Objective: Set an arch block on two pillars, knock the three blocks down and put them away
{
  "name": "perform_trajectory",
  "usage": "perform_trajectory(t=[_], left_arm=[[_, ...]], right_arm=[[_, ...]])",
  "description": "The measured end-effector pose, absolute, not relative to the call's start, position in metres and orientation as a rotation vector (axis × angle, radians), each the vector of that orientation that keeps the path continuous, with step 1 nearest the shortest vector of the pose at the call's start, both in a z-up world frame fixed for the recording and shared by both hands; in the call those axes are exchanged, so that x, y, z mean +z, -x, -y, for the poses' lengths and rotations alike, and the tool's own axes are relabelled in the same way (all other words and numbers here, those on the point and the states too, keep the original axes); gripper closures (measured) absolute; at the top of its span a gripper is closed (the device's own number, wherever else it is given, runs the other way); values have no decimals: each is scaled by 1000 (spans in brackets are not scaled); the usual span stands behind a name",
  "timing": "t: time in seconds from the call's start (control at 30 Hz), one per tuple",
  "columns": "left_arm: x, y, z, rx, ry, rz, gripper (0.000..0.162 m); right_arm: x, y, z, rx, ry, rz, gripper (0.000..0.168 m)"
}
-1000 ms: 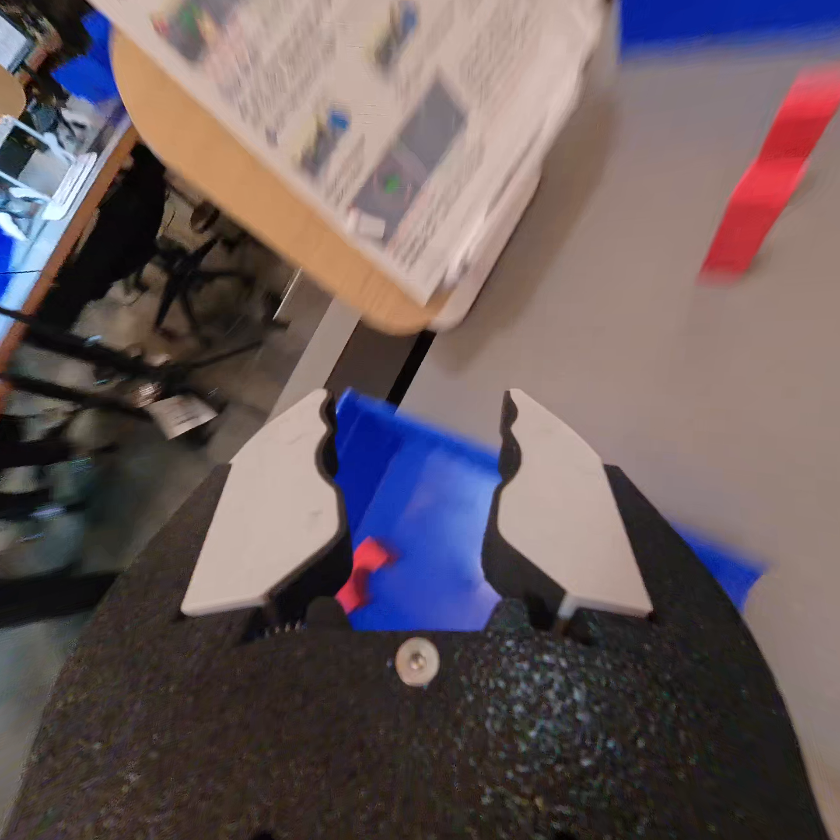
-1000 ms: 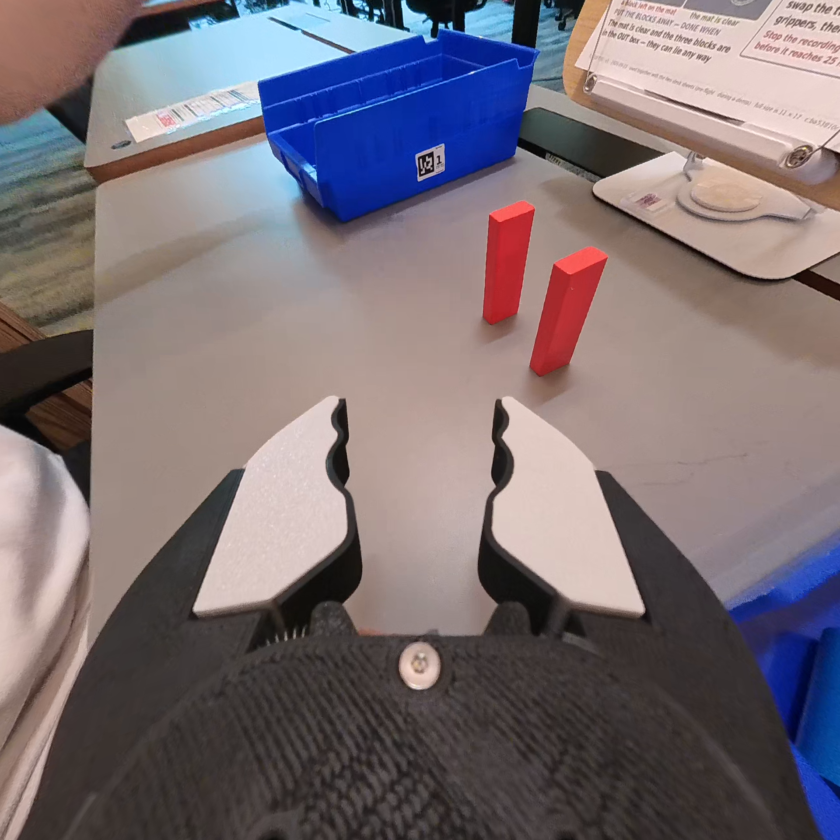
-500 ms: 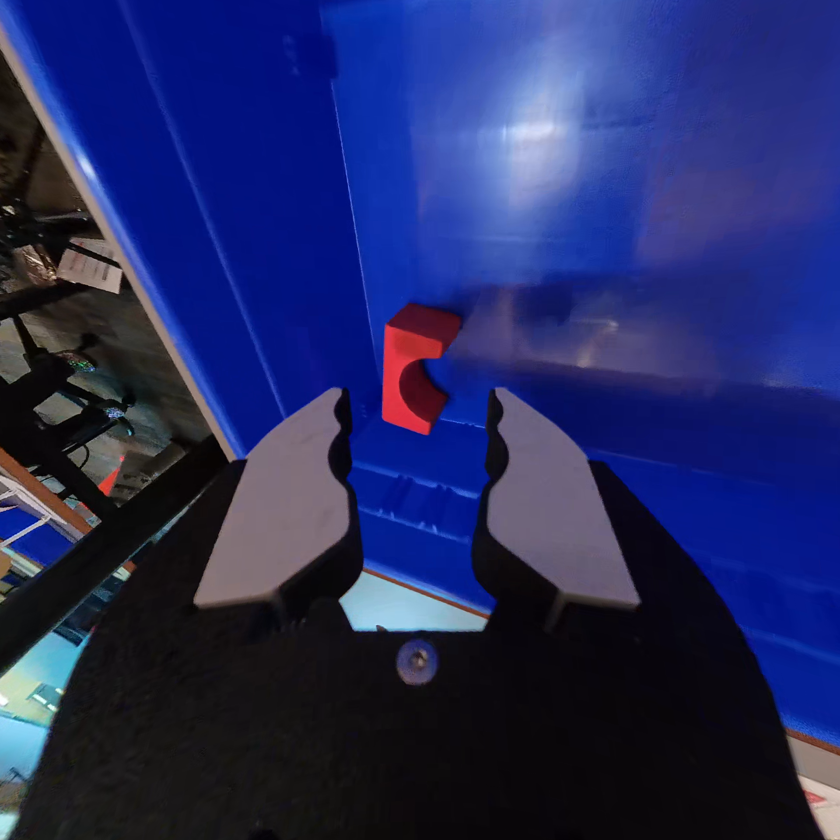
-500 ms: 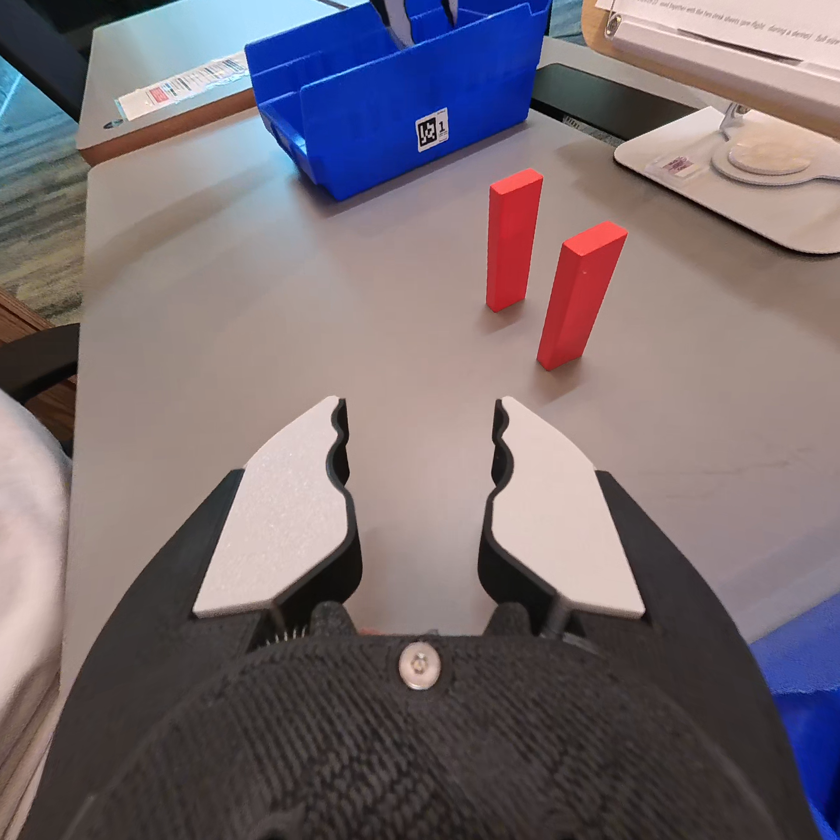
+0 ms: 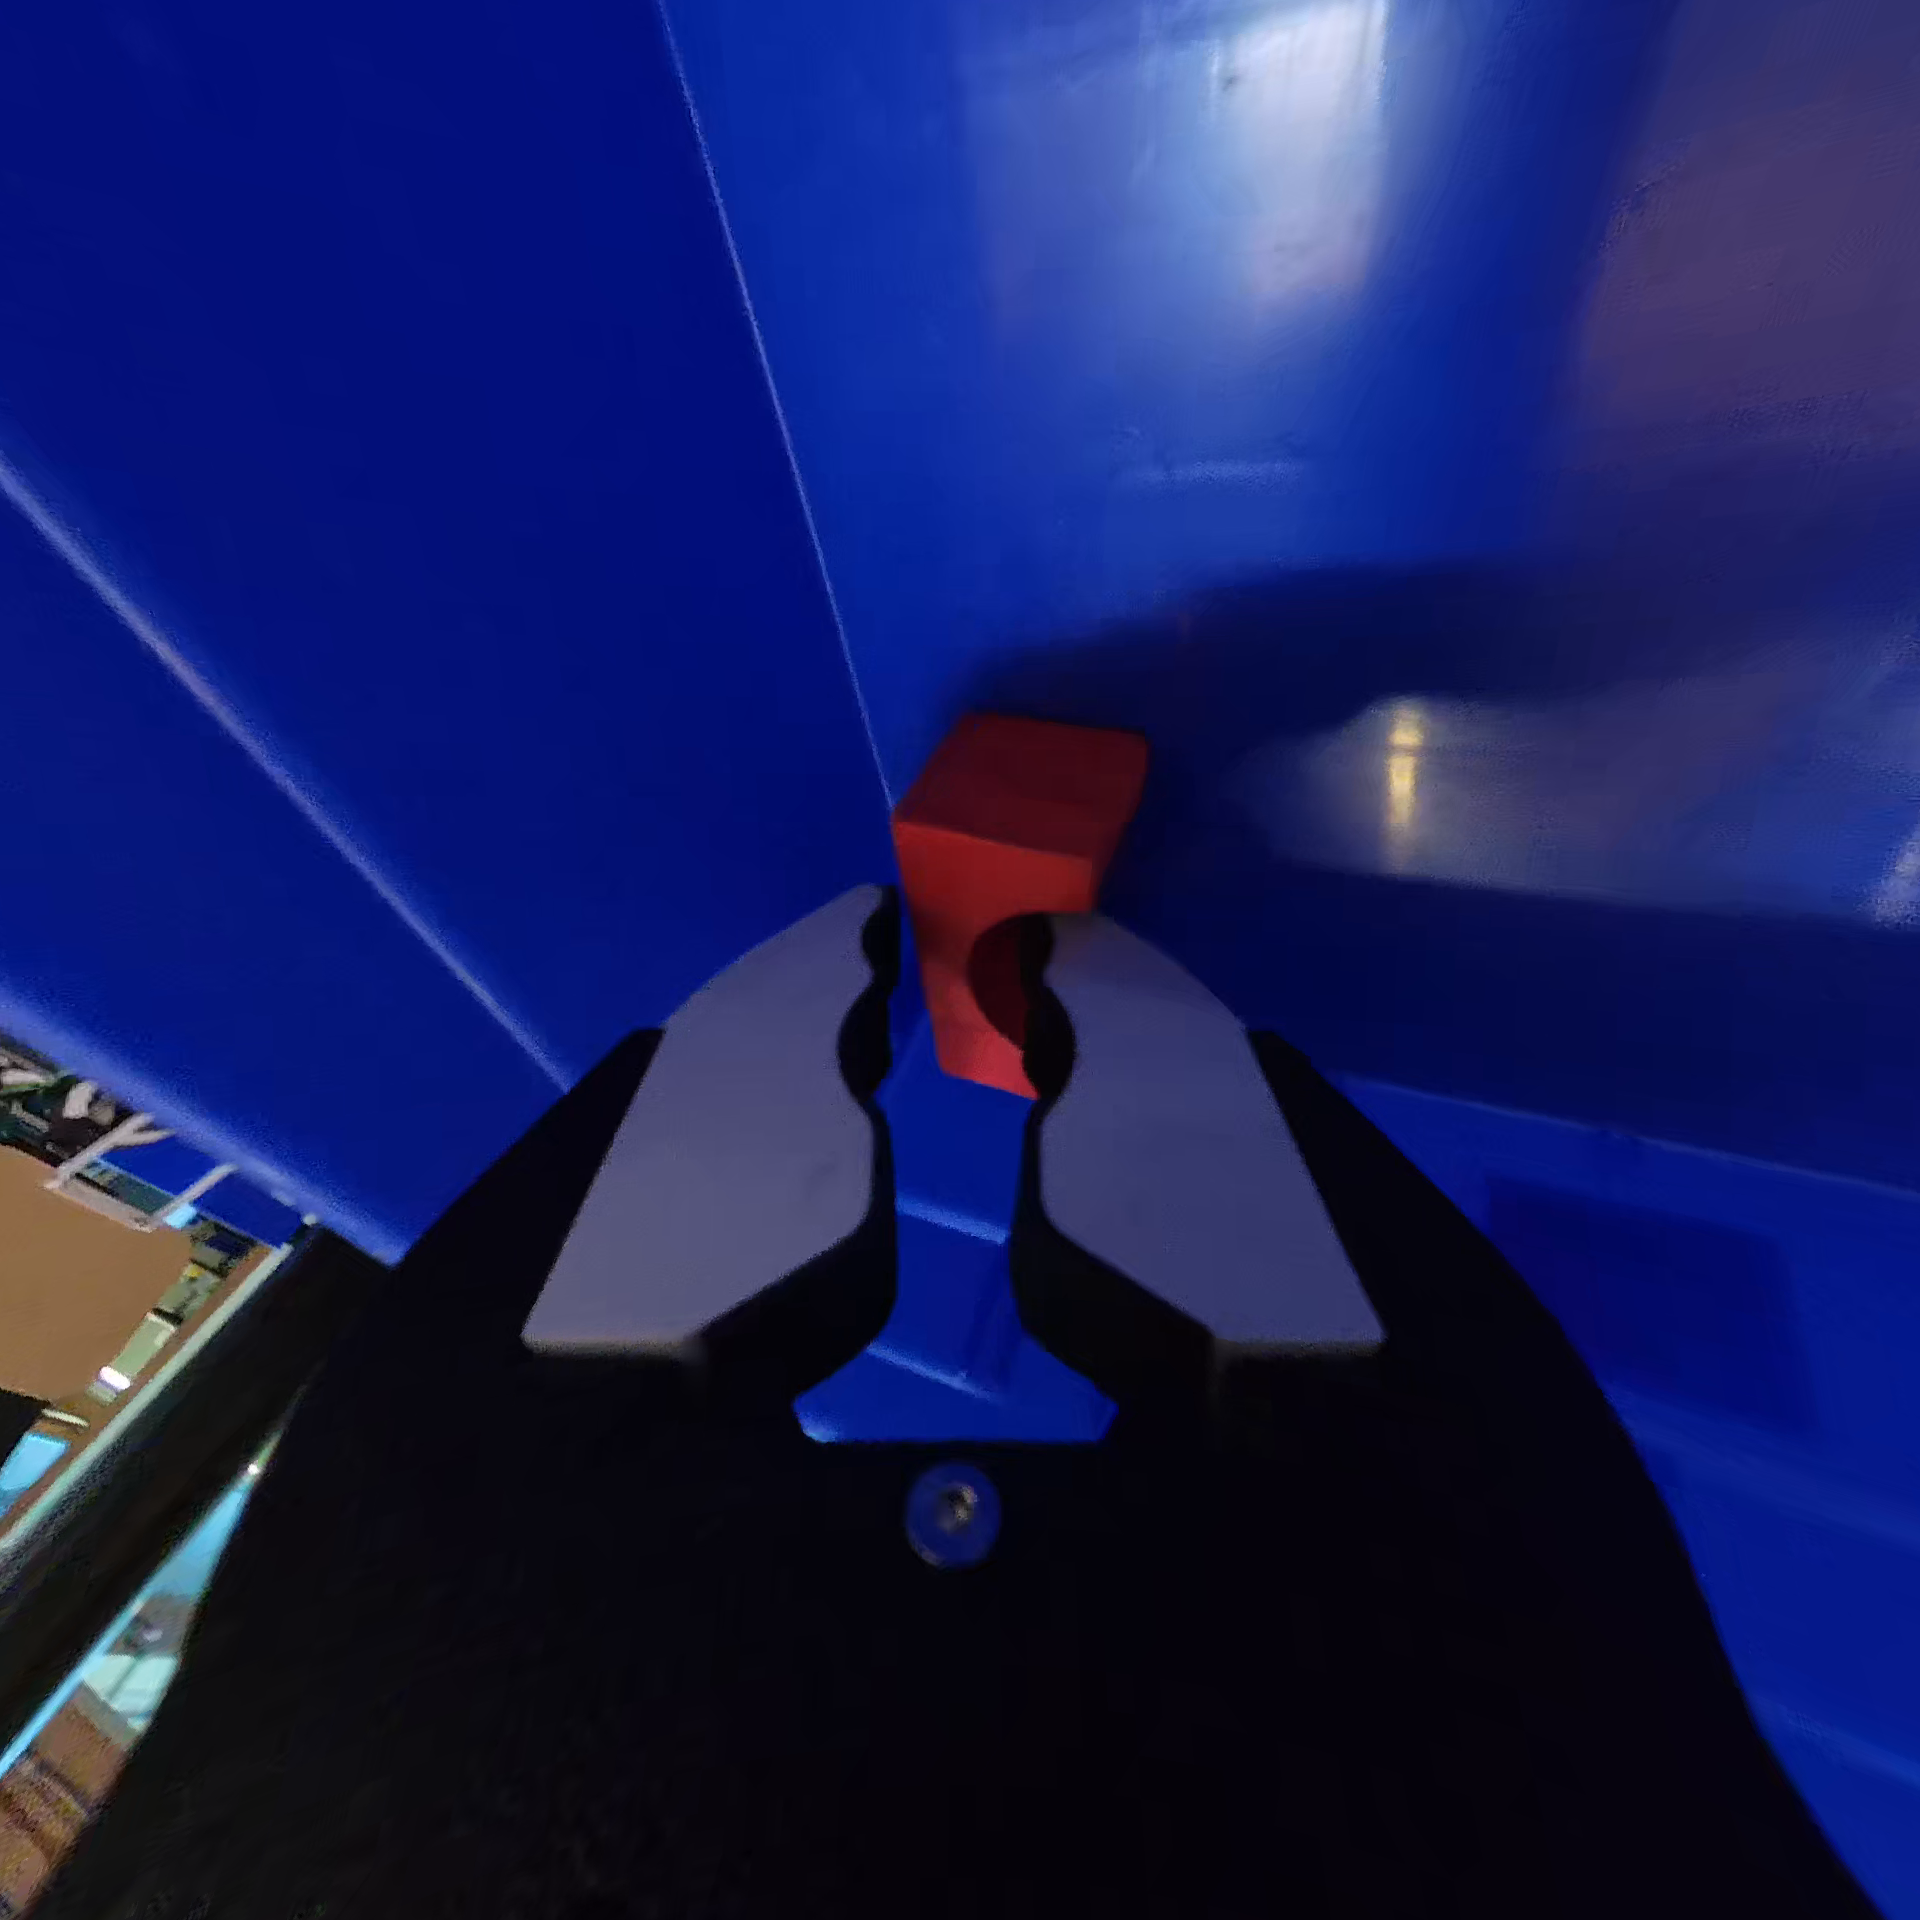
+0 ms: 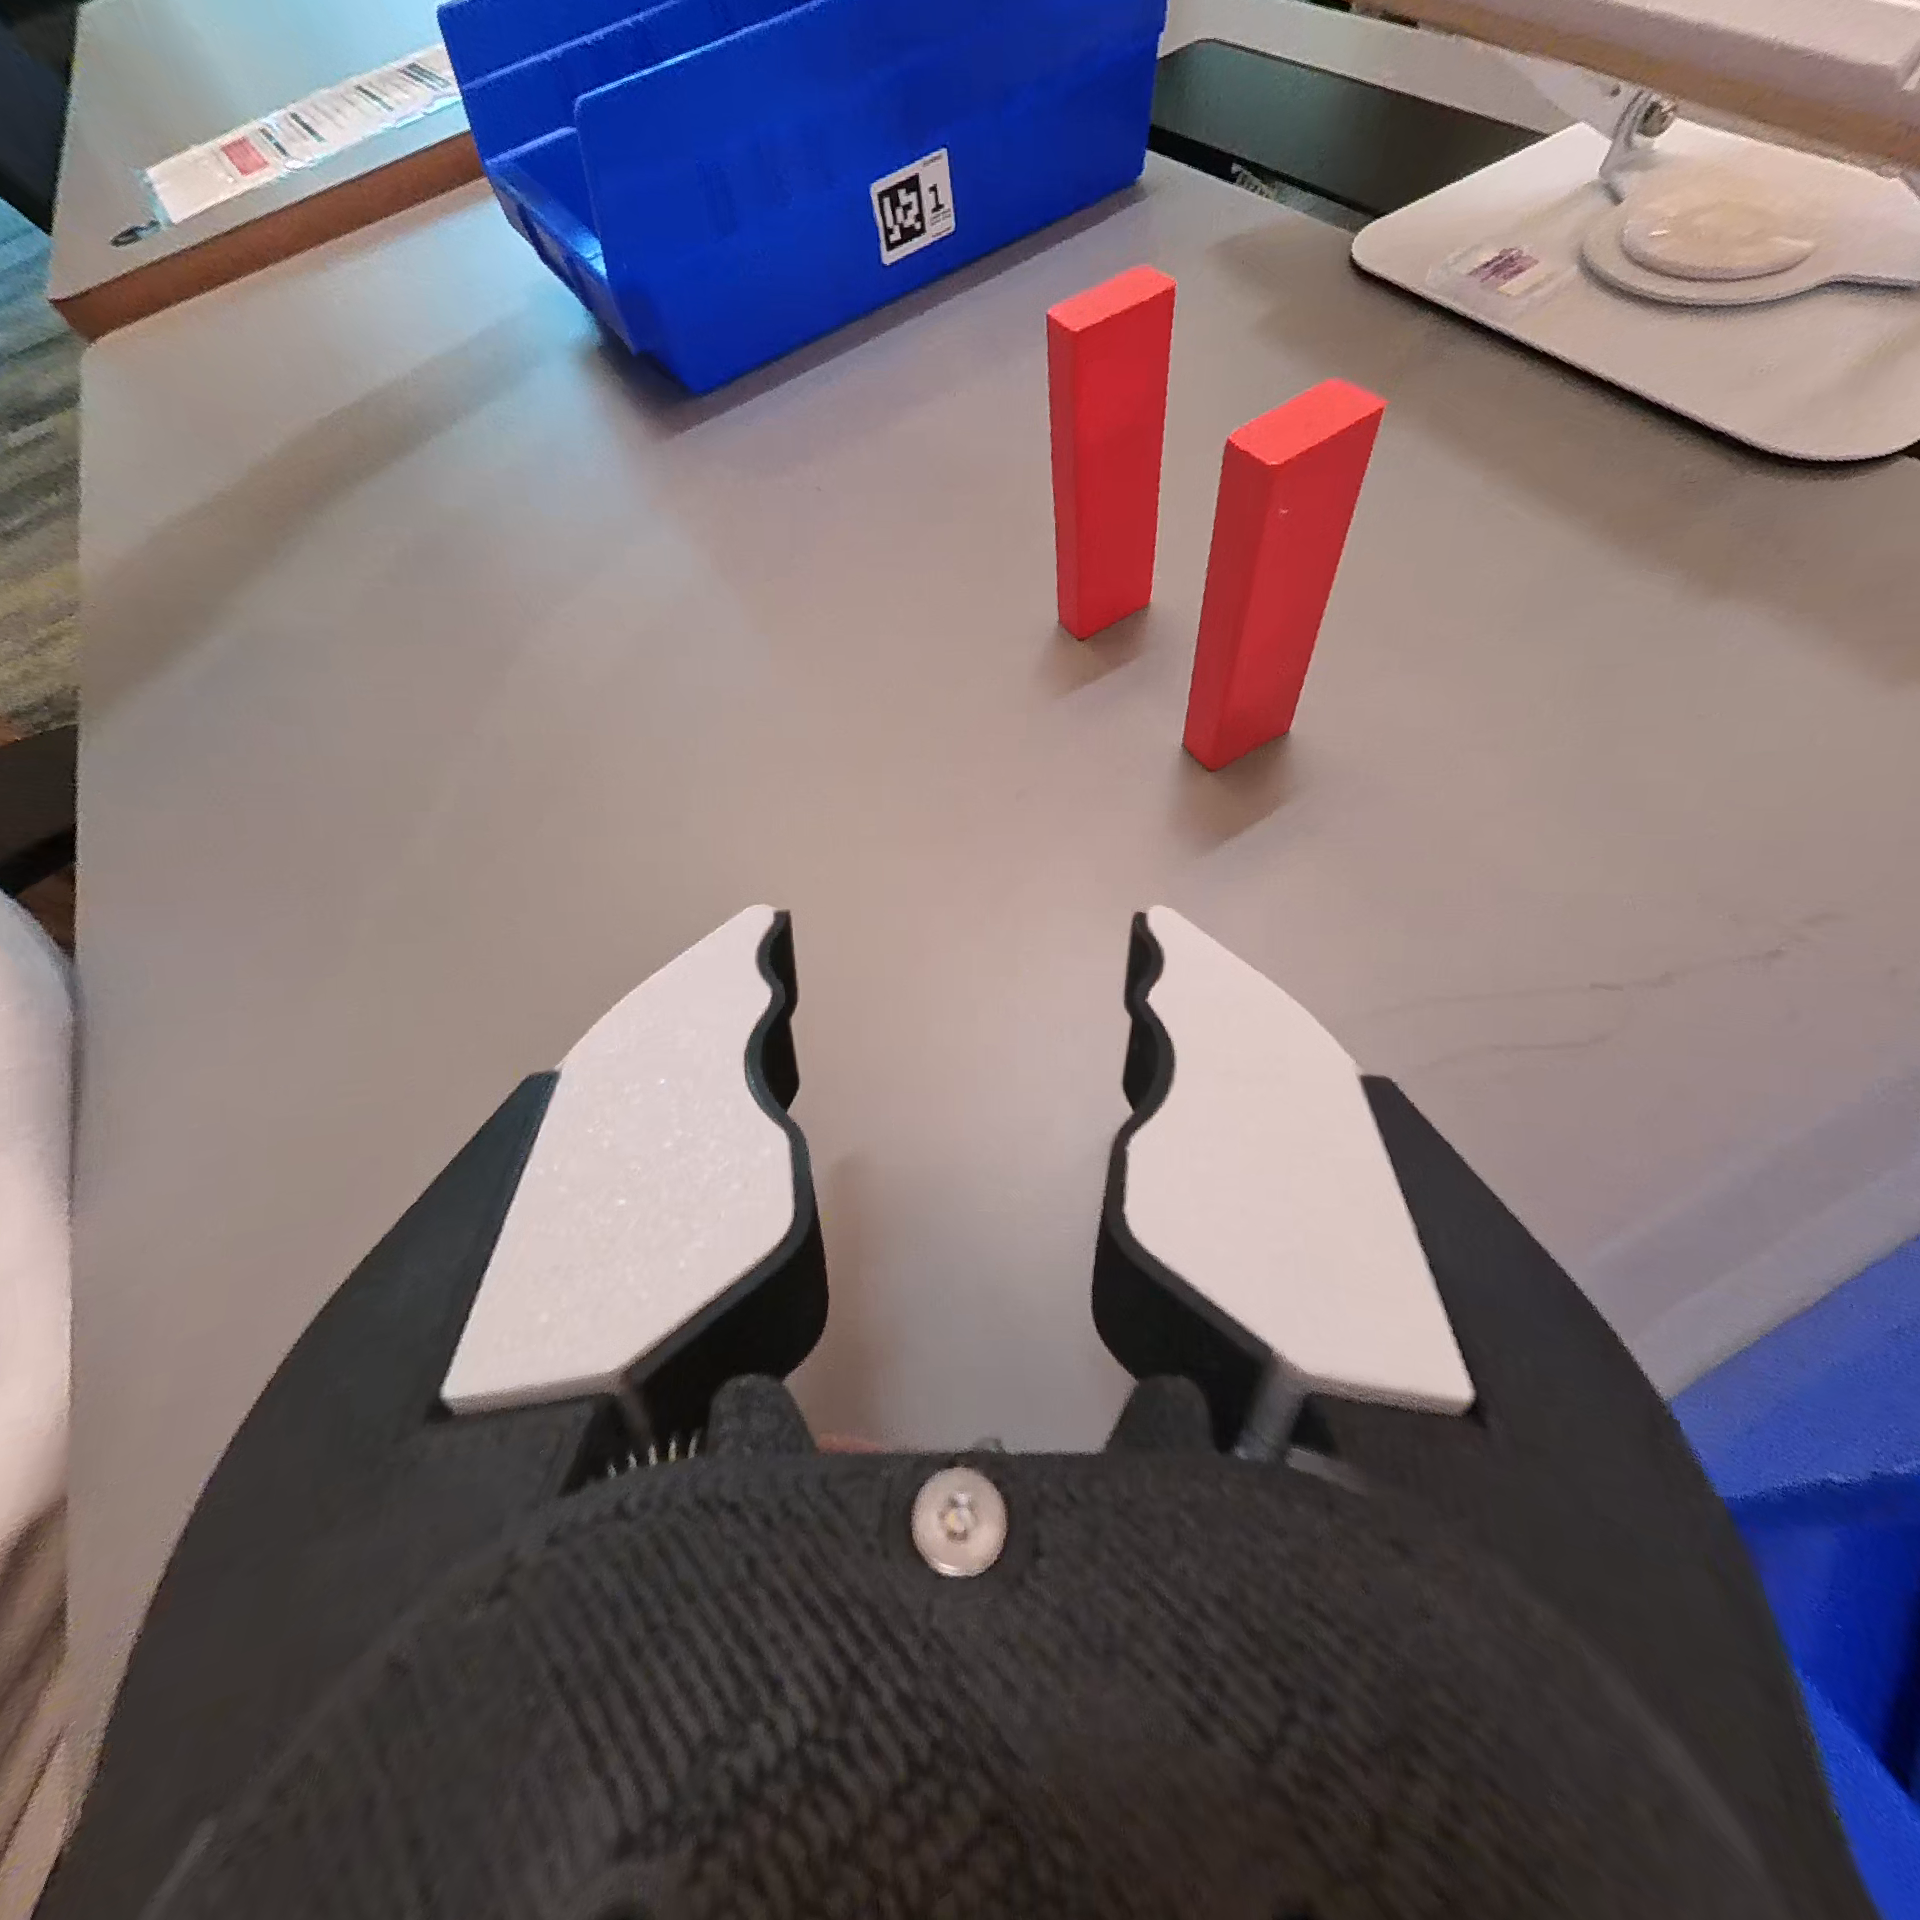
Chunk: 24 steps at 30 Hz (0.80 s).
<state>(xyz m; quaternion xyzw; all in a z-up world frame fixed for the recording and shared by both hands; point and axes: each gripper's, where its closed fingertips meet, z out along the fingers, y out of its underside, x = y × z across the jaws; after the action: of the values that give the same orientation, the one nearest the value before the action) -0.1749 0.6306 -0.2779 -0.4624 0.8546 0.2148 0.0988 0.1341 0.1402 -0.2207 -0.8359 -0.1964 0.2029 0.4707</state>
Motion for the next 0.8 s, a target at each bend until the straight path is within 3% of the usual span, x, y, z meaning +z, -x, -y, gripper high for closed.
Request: perform_trajectory(t=[0.3,0.53,0.67,0.8], left_arm=[[-260,170,-633,626,1491,-2212,145],[-158,136,-583,717,1268,-1921,146],[-93,107,-520,829,997,-1745,146],[-62,77,-449,854,819,-1614,146]], right_arm=[[-207,-135,-139,484,2020,422,107],[-181,-122,-147,411,1956,410,107],[-138,-111,-172,396,1847,353,107],[-90,-95,-205,418,1756,360,104]])
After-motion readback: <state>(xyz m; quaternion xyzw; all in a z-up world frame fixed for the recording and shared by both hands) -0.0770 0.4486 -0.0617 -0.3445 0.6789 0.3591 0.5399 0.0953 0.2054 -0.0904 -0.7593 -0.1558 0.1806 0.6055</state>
